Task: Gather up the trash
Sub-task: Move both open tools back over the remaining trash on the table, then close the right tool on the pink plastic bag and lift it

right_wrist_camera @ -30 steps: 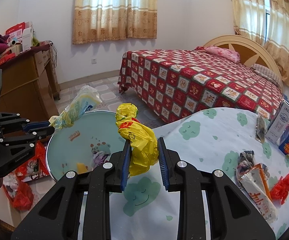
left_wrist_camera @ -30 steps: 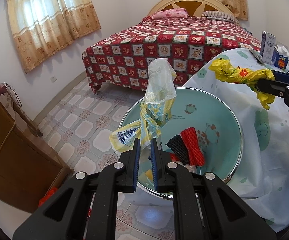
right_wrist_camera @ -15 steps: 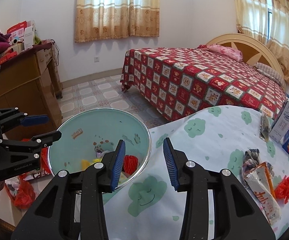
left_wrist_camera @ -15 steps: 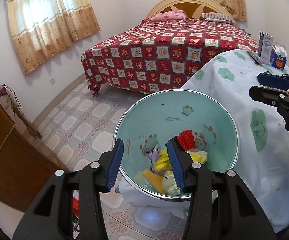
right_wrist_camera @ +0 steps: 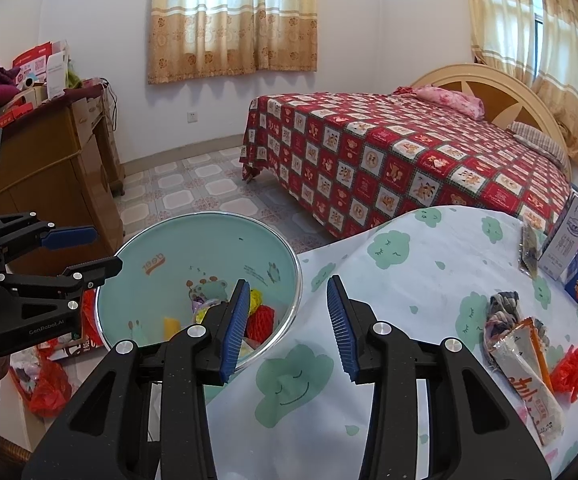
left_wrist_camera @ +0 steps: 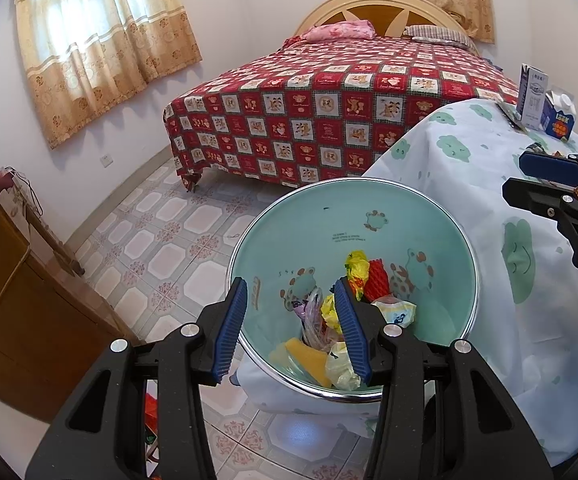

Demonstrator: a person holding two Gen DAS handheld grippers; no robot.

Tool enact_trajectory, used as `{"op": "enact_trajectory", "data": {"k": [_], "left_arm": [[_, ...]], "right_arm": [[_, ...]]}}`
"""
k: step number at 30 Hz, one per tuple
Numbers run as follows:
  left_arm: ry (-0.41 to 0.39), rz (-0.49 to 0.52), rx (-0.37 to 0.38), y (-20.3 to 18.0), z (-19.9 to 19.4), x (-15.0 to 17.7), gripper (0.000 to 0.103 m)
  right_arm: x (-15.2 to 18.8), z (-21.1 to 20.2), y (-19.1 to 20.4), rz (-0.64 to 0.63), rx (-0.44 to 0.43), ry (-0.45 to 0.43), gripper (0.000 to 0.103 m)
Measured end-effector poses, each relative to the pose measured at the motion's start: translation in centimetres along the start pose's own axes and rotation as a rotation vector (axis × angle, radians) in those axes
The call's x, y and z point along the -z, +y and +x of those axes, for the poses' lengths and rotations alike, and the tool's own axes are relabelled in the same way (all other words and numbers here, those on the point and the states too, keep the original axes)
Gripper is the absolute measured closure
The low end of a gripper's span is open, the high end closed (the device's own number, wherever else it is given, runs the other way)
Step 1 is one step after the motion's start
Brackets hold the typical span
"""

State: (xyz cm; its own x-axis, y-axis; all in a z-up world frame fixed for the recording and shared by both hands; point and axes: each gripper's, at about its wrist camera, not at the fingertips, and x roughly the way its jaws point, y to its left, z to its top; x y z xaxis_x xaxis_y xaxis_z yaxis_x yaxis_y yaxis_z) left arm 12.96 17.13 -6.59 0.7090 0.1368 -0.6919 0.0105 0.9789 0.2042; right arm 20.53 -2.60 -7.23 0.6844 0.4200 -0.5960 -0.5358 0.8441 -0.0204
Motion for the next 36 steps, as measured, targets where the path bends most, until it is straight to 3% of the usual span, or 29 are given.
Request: {"op": "enact_trajectory", "data": {"k": [4, 12, 23, 29, 36], "left_arm": [[0.000, -0.001, 0.000, 0.0, 0.0, 0.0, 0.056], [0.013, -0.010, 0.022, -1.3, 0.4, 0.7, 0.046], [0.009, 0.067, 0.090, -7.0, -0.2, 2.5, 0.041], [-0.004, 0.109, 0.107, -8.7, -1.1, 2.7, 0.040], [-0.020, 0.129, 0.111, -9.4, -2.0, 2.5, 0.040]], "right_arm": [[0.0, -0.3, 0.0, 0.001, 0.004, -0.003, 0.063], [0.7, -2.4, -1.5, 0.027, 0.052, -0.007, 0.063], [8.9, -10.2, -11.2, 0.268, 0.275, 0.042, 0.060], [12.6, -11.3, -12.6, 0.345, 0.284, 0.097, 0.058], [13.1, -9.7, -12.1, 0.335, 0.258, 0.166, 0.059]]}}
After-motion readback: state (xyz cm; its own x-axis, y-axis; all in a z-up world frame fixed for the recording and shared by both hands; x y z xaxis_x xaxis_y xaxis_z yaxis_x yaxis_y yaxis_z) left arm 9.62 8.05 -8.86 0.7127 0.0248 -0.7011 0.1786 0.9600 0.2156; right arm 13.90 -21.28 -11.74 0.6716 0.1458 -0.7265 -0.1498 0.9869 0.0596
